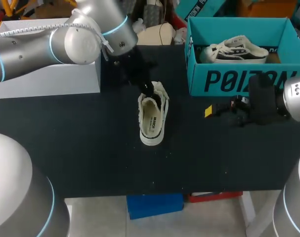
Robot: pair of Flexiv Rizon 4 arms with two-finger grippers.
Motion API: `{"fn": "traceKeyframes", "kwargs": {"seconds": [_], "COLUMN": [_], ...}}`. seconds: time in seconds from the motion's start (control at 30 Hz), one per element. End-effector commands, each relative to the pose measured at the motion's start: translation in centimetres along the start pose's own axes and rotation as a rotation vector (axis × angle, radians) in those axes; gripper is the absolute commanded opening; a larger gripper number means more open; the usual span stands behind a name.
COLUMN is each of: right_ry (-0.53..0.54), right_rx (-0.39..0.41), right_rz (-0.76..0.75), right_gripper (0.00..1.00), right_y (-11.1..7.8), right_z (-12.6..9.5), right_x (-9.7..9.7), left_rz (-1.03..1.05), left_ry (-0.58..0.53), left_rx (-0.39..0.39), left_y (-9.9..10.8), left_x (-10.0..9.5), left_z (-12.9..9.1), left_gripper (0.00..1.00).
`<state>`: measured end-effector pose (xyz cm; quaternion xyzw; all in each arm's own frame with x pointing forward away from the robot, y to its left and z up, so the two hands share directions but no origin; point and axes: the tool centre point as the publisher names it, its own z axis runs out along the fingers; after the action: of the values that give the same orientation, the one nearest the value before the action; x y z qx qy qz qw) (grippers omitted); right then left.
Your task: Take the shoe out of the shoebox, open the shoe tongue, remove and reinsert the insole, then place the shoe into the shoebox
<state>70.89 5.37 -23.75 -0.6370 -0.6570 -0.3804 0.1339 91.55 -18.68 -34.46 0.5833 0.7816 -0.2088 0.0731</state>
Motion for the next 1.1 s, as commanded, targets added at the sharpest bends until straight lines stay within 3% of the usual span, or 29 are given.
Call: {"fn": "traceKeyframes", "kwargs": {"seconds": [0.03,0.4,0.8,0.83,0.9,0.93,1.0,1.1], "right_ry": [-0.002,-0.002,-0.002,-0.002,-0.002,-0.002,-0.002,-0.002], "right_rx": [0.0,0.0,0.0,0.0,0.0,0.0,0.0,0.0], "right_rz": [0.001,0.001,0.001,0.001,0.001,0.001,0.001,0.001], "right_gripper": [1.0,1.0,1.0,1.0,1.0,1.0,1.0,1.0], "right_y": [0.0,0.0,0.0,0.0,0.0,0.0,0.0,0.0], "right_z": [0.0,0.0,0.0,0.0,0.0,0.0,0.0,0.0], "right_x": [0.1,0.1,0.1,0.1,0.1,0.1,0.1,0.1], "left_rz": [-0.007,-0.026,0.013,0.041,0.173,0.187,0.243,0.283], "left_ry": [0.005,0.023,0.038,0.041,0.096,0.095,0.128,0.158], "left_rx": [0.01,0.024,0.004,-0.005,-0.096,-0.105,-0.118,-0.099], "left_y": [0.1,-0.3,-0.7,-0.7,-0.5,-0.5,-0.5,-0.7], "left_x": [0.4,1.5,1.7,1.8,2.3,2.5,3.0,3.6], "left_z": [1.0,1.5,-4.5,-4.8,-5.4,-5.5,-5.7,-5.5], "left_gripper": [0.0,0.0,0.0,0.04,0.07,0.09,0.22,0.29]}}
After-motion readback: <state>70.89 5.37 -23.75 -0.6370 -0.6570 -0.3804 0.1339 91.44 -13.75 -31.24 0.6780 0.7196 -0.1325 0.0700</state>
